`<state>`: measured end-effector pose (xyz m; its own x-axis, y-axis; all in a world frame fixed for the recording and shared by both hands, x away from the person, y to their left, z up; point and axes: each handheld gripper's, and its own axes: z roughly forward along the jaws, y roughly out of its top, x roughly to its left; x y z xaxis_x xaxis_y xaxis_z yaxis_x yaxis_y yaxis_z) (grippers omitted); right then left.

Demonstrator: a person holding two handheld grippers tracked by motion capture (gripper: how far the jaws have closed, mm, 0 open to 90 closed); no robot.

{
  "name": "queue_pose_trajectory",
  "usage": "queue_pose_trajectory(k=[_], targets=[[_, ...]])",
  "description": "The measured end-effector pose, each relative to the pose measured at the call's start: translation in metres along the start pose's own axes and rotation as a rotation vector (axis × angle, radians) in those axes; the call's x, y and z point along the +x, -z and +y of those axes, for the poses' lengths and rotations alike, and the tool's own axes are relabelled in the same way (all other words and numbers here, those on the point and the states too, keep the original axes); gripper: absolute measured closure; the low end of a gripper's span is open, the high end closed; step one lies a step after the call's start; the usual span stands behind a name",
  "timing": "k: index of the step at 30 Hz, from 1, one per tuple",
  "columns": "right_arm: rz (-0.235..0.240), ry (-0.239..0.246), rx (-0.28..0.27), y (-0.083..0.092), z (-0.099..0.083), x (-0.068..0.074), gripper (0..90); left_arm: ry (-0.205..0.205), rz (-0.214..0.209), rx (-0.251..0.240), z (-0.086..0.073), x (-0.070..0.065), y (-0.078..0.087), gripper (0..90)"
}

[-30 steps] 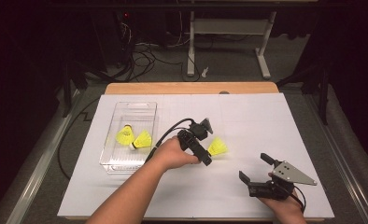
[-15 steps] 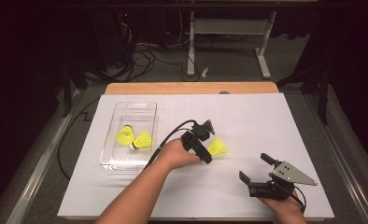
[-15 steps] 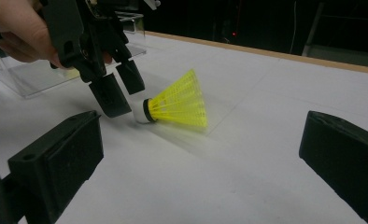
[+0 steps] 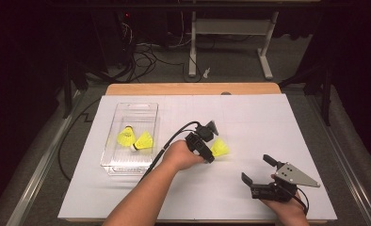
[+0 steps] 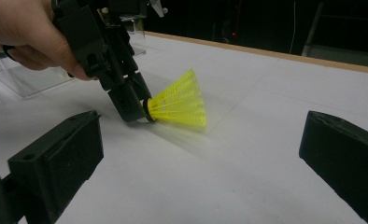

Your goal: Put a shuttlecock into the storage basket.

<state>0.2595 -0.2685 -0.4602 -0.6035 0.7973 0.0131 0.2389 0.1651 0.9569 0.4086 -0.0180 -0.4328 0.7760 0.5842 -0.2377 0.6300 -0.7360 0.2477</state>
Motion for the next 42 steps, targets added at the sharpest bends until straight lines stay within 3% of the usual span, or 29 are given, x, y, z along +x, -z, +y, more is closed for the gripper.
queue_pose_trajectory(k=[8,12,29,42], targets=[[0.0,0.0,0.0,0.0,0.0,0.0,0.5,-0.004,0.009,0.01,0.001,-0.001,-0.004,56.3],[0.001,0.0,0.0,0.0,0.0,0.0,0.5,-0.01,0.008,0.007,0.0,-0.002,-0.005,64.4],[-0.001,-0.001,0.001,0.0,0.0,0.0,0.5,-0.058,0.038,-0.002,-0.007,-0.01,0.012,65.4],[0.0,0.001,0.002,-0.001,0.0,0.001,0.5,-0.052,0.026,0.002,-0.026,-0.007,0.025,65.3]])
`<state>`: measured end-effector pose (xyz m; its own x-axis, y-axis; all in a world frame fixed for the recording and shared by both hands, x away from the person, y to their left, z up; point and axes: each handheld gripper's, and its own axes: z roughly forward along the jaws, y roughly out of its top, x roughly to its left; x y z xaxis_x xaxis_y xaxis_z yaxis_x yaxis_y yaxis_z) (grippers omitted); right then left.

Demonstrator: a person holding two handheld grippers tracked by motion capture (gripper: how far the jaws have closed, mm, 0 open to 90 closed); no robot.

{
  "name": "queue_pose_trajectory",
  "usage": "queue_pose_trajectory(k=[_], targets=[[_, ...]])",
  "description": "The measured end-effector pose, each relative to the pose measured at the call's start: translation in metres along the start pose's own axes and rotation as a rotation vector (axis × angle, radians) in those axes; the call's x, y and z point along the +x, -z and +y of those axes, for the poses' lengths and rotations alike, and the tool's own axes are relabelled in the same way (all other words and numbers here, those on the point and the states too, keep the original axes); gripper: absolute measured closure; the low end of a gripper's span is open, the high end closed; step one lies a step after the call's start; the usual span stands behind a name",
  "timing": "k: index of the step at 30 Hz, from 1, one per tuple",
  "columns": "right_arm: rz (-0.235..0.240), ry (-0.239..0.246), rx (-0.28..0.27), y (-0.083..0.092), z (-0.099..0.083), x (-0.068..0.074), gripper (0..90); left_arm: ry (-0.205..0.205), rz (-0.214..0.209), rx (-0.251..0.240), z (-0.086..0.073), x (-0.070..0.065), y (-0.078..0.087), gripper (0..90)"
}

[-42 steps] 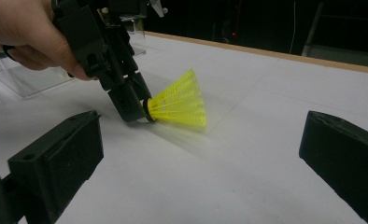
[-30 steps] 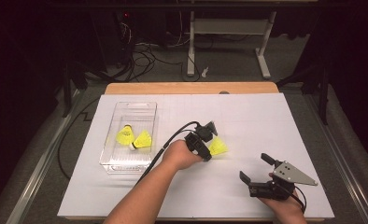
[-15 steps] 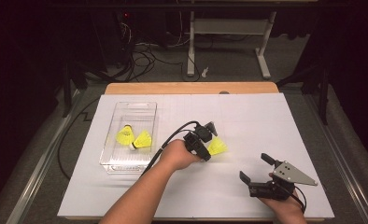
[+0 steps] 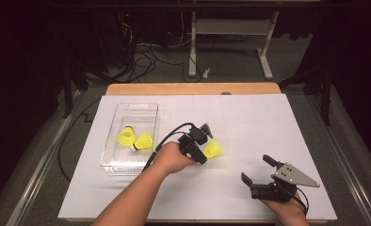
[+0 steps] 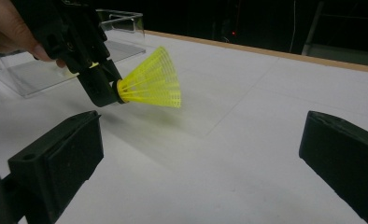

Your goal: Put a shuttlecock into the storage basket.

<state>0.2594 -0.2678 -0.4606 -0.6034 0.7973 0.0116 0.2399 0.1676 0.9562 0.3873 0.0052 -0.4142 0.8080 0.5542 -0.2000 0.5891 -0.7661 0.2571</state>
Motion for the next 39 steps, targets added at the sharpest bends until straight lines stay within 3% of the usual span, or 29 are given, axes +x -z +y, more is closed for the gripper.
queue_pose_trajectory(k=[15,39], targets=[[0.0,0.004,0.005,-0.001,0.0,0.001,0.5,0.015,-0.019,0.009,-0.025,0.005,0.004,65.3],[0.0,0.005,0.005,-0.001,0.0,0.002,0.6,0.022,-0.016,0.031,-0.048,0.01,0.011,65.3]])
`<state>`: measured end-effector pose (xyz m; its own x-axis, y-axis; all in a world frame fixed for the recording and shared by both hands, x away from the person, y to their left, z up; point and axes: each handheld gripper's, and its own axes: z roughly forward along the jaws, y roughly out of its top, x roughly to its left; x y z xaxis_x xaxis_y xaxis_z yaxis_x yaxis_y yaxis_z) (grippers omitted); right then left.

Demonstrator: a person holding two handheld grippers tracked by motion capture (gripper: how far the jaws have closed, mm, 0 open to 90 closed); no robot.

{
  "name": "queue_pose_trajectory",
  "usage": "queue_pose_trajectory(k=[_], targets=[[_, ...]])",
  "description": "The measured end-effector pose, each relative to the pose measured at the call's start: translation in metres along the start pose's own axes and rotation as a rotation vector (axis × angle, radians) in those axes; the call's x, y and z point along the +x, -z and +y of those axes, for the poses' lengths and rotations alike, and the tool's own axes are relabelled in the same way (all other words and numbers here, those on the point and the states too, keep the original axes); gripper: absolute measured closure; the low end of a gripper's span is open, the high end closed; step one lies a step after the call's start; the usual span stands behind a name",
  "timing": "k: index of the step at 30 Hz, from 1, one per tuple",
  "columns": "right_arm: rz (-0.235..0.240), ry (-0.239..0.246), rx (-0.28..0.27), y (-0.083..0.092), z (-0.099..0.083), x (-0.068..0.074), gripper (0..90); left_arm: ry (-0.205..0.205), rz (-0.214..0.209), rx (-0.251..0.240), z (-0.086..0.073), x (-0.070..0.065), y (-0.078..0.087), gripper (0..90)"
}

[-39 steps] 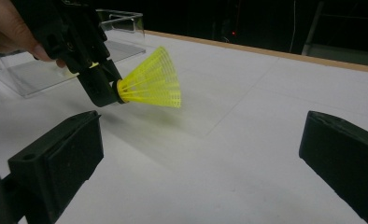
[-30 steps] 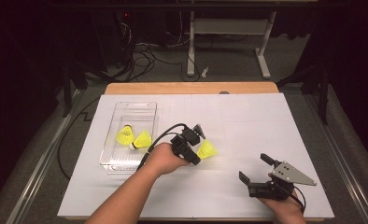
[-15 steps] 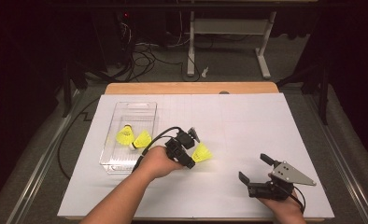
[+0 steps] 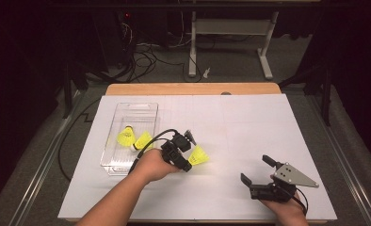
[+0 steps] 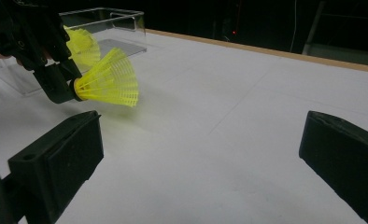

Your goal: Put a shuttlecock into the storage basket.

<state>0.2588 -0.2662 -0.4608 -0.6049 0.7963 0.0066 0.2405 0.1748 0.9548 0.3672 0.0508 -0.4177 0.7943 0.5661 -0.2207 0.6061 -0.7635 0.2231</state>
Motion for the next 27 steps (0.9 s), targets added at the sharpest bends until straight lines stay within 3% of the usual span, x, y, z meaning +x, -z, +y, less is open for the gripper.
queue_pose_trajectory(k=[20,27], targets=[[0.001,0.003,0.001,0.0,0.0,0.0,0.6,-0.003,-0.031,0.004,-0.013,0.002,0.002,65.3],[0.004,0.003,0.001,0.0,0.0,0.0,0.5,0.008,-0.044,-0.005,-0.016,0.003,0.01,65.3]])
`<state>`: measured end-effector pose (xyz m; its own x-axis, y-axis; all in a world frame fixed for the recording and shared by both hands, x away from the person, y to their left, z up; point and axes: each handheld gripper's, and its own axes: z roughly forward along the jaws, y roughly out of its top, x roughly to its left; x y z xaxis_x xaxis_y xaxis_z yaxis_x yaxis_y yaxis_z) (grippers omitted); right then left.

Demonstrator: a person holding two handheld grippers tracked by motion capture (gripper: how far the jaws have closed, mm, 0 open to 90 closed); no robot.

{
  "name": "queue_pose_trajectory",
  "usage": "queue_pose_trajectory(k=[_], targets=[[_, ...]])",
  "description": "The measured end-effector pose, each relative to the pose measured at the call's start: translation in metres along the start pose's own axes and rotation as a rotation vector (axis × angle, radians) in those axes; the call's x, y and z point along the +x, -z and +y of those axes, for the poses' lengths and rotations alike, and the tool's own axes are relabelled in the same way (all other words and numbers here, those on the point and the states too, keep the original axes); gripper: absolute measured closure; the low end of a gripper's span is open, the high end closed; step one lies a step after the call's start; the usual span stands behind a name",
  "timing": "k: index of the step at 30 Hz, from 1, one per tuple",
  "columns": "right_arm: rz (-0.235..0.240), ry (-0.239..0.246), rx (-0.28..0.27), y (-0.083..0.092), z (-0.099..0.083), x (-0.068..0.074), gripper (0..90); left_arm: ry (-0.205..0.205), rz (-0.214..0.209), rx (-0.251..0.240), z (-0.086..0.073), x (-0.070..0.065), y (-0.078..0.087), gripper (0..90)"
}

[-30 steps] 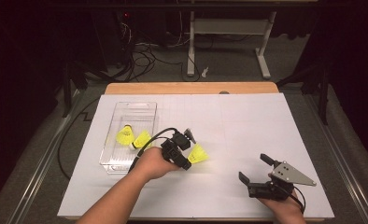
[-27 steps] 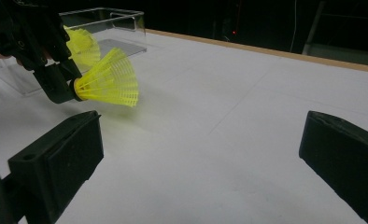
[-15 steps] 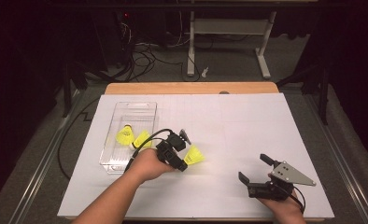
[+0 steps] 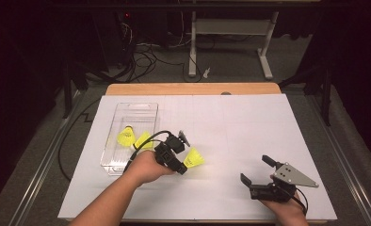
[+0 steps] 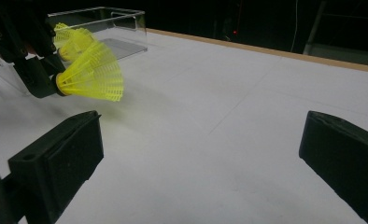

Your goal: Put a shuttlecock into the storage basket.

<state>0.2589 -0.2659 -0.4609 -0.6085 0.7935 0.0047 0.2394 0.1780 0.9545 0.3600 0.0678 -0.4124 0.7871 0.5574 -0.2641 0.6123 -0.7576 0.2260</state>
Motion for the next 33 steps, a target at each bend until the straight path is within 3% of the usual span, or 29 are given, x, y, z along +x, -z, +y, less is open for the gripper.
queue_pose_trajectory(k=[10,17,33], targets=[[-0.001,0.003,0.001,0.0,0.0,0.0,0.5,0.011,-0.019,0.012,-0.003,0.001,0.012,65.3],[0.001,0.003,0.004,-0.001,0.0,0.001,0.6,0.007,-0.01,0.015,-0.003,0.0,0.025,65.3],[0.001,0.001,0.007,-0.001,-0.001,0.001,0.6,0.049,-0.008,0.018,-0.011,0.008,0.051,65.3]])
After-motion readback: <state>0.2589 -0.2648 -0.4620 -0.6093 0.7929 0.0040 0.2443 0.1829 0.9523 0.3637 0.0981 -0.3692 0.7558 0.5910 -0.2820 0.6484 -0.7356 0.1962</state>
